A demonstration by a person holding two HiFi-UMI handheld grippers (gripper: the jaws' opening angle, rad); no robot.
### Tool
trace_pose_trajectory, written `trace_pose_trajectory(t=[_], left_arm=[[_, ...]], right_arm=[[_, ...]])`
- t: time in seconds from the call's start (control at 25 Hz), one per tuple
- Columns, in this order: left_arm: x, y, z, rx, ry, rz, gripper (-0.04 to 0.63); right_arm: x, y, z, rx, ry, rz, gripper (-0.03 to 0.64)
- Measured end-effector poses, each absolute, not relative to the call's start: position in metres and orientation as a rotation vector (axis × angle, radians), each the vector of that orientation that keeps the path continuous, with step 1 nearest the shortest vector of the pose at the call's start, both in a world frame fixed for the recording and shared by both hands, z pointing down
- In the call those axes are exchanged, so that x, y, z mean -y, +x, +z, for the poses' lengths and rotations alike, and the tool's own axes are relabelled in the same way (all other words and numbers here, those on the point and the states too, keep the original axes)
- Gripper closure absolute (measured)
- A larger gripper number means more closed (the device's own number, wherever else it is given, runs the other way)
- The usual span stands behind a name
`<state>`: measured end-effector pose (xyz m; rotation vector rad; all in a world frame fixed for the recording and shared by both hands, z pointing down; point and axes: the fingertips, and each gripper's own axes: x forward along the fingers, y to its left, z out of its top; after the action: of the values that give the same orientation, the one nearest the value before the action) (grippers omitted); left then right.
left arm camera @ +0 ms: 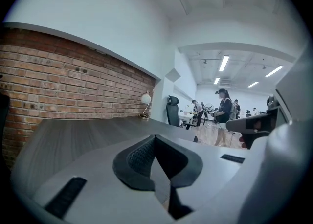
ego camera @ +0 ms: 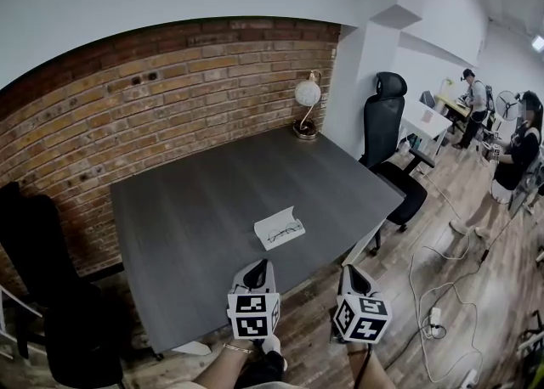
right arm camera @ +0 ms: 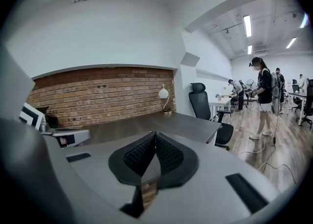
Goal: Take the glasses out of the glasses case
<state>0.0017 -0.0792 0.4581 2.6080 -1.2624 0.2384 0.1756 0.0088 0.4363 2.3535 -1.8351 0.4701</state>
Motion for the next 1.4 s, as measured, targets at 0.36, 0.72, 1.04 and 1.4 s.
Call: trace_pose_trajectory(t=[0.36,0.72,1.04,1.4], left_arm=[[0.164,0.043,0.450,1.306,2.613,0.240,0.586],[0.231,0.053,0.462,1.375,2.513,0.217,0.586],[0.263,0.041,0.469,1.450,2.454,0.228,0.586],[0.268,0.016,0.491,1.600,2.311,0.286,0.586]], right_arm=[[0.085,0.213,0.425,1.881,2.322,0.444,0.584],[0.173,0.226,0.420,1.960,2.211,0.415,0.584],[0.225,0.216,0.430,2.033,2.117,0.437,0.584],[0.269,0.207,0.463,2.123,1.956,0.534,0.584]])
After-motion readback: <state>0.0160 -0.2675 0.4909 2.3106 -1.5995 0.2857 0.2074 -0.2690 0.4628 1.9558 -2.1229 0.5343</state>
